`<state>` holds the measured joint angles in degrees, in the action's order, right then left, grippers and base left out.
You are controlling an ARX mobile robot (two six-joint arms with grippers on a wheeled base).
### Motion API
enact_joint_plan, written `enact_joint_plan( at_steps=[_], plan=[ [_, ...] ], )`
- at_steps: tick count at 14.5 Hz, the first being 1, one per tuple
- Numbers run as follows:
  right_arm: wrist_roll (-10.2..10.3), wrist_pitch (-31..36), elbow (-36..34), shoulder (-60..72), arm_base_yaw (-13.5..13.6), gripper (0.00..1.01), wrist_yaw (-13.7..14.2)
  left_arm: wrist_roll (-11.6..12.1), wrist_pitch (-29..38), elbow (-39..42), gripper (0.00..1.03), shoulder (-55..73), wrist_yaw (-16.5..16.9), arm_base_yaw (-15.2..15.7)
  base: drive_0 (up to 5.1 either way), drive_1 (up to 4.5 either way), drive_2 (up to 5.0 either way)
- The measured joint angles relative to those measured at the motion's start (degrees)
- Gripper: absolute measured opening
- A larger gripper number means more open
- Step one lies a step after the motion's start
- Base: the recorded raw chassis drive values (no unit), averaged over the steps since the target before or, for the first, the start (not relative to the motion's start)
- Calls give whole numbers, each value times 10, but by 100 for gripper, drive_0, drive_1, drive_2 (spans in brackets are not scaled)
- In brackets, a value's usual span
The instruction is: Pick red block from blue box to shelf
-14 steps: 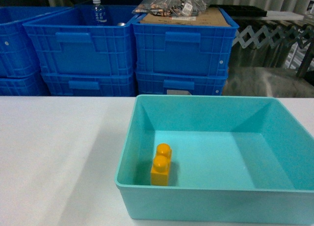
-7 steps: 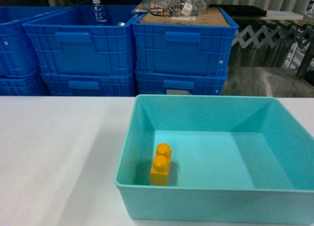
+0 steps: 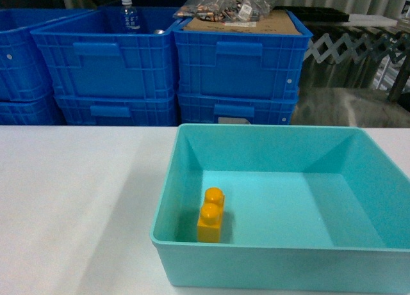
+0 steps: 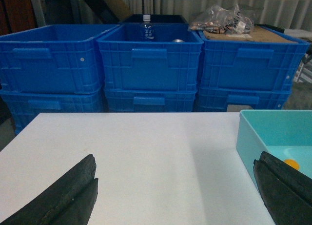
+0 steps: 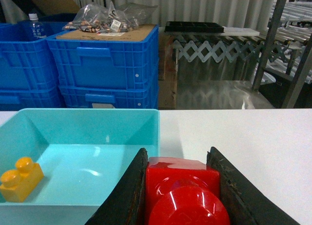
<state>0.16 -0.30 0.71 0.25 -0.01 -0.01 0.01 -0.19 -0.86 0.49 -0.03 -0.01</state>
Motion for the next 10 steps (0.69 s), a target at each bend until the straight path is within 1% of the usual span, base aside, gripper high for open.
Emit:
enact_joint_plan(
  at_steps=[10],
  plan=[
    [0, 0, 0, 0, 0, 29, 0, 0, 0, 0, 98, 0, 0, 0, -160, -160, -160]
  ],
)
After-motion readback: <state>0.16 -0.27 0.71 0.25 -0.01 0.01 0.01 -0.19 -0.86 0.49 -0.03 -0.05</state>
